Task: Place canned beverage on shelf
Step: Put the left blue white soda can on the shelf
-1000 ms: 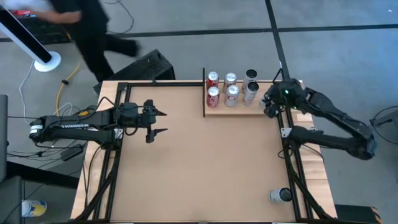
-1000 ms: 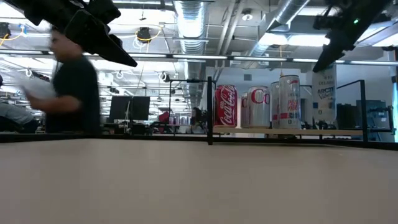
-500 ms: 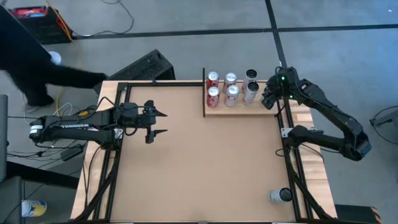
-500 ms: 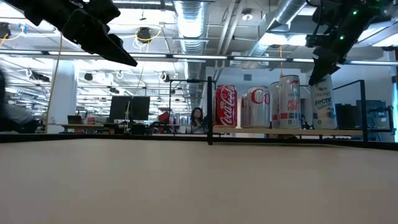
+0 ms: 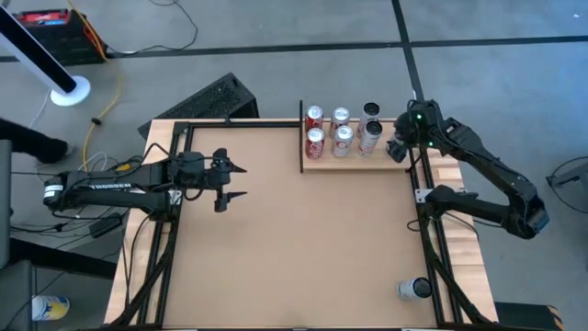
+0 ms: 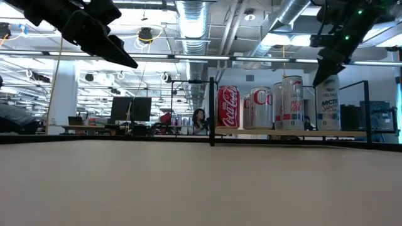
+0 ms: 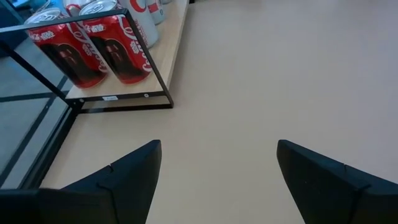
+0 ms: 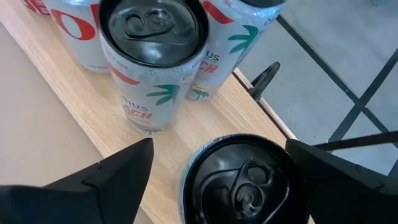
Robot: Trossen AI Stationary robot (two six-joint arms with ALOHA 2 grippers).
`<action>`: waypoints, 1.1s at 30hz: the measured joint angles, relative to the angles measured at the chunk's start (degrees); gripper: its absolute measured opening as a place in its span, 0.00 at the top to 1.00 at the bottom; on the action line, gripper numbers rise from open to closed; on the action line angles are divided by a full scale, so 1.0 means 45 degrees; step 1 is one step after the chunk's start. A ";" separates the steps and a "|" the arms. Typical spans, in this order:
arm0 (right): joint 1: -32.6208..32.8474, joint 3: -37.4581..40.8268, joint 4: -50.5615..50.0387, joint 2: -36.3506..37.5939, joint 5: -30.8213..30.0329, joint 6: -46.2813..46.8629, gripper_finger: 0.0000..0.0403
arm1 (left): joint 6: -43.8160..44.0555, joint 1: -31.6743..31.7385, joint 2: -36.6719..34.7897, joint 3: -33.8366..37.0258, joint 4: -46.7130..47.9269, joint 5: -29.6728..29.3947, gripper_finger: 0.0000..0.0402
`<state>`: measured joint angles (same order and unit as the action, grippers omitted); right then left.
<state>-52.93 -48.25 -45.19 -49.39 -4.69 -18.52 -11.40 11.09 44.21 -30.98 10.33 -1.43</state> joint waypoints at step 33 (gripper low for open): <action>0.2509 -0.3385 -0.5680 0.0131 -0.0573 0.4629 0.31 | 0.0112 -0.0005 -0.0005 -0.0010 -0.0337 0.0024 0.24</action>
<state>-41.64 -63.48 -70.76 -48.80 -7.27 2.30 -10.90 11.07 44.18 -31.03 8.81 -1.32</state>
